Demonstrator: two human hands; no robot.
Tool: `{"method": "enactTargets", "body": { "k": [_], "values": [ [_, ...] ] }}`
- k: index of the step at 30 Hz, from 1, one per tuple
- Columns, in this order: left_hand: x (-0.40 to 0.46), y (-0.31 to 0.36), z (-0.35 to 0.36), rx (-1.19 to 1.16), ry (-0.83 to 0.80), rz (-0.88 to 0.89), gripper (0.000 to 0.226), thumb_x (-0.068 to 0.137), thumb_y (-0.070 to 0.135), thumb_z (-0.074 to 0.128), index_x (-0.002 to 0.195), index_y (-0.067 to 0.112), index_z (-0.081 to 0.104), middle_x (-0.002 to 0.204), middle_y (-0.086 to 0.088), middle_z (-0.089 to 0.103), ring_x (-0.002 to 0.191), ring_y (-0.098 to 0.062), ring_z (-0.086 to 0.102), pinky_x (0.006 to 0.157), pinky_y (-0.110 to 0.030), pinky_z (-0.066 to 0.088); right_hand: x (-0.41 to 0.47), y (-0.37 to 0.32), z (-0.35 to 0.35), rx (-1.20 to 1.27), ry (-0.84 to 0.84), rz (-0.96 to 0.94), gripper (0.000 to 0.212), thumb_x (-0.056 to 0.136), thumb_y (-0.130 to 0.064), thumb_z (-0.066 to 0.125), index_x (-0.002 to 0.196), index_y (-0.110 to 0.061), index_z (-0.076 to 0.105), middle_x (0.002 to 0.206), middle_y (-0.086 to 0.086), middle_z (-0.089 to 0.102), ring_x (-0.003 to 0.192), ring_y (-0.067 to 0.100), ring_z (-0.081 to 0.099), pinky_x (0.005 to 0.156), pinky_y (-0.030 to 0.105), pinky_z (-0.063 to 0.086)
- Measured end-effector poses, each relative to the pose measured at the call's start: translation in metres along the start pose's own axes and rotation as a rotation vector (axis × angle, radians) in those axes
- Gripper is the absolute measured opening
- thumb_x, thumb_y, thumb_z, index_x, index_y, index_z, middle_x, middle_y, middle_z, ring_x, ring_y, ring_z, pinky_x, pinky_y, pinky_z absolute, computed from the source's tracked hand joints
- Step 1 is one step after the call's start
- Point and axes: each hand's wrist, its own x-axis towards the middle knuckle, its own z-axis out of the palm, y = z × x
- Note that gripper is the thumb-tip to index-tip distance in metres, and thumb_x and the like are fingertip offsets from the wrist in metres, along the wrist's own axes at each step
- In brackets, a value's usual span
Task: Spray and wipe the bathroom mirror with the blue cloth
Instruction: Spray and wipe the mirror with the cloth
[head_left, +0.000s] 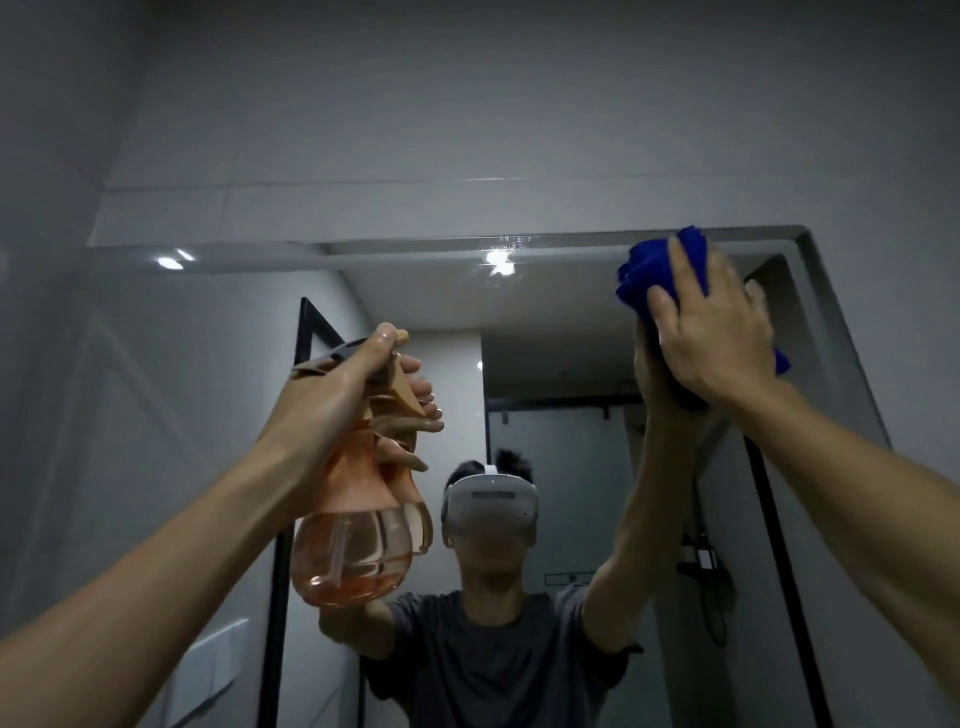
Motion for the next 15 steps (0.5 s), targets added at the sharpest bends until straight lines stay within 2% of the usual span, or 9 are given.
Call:
{"method": "enactTargets", "body": {
  "k": [3,5,10,13,15],
  "values": [
    [0.005,-0.001,-0.002,0.01,-0.014,0.012,0.044,0.093,0.045,0.059,0.11,0.006,0.069,0.099,-0.015,0.077,0.085,-0.027,0.077,0.055,-0.032,0.061,0.017,-0.029,0.007,0.078,0.035,0.14,0.06,0.105,-0.049,0.021,0.159,-0.027,0.008,0.164,0.014,0.015,0.151,0.029,0.014,0.121,0.054,0.008],
    [0.006,-0.001,-0.003,0.038,-0.022,0.034,0.044,0.094,0.045,0.057,0.11,0.007,0.069,0.099,-0.014,0.077,0.084,-0.024,0.077,0.05,-0.03,0.059,0.024,-0.063,0.011,0.125,0.047,0.111,0.059,0.105,-0.048,0.02,0.159,-0.027,0.01,0.165,0.012,0.013,0.153,0.026,0.01,0.122,0.053,0.007],
    [0.008,0.003,-0.004,0.066,-0.012,0.053,0.043,0.094,0.047,0.055,0.108,0.008,0.069,0.097,-0.011,0.078,0.082,-0.021,0.077,0.061,-0.032,0.061,-0.002,-0.147,0.025,0.055,-0.048,-0.241,0.057,0.106,-0.047,0.02,0.159,-0.028,0.009,0.167,0.007,0.007,0.153,0.022,0.007,0.121,0.049,0.007],
    [0.004,0.003,-0.007,0.071,-0.024,0.049,0.041,0.096,0.047,0.051,0.107,0.011,0.068,0.096,-0.008,0.078,0.079,-0.017,0.077,0.057,-0.03,0.061,-0.04,-0.16,0.041,0.001,-0.072,-0.471,0.058,0.105,-0.051,0.021,0.158,-0.031,0.009,0.167,0.007,0.009,0.153,0.023,0.011,0.123,0.054,0.007],
    [0.001,0.003,-0.01,0.089,-0.028,0.077,0.042,0.097,0.048,0.048,0.108,0.012,0.068,0.097,-0.007,0.078,0.082,-0.017,0.077,0.05,-0.027,0.059,-0.064,-0.15,0.045,-0.017,-0.086,-0.554,0.059,0.104,-0.051,0.024,0.158,-0.031,0.012,0.167,0.007,0.01,0.153,0.023,0.011,0.122,0.056,0.012]
  ]
}}
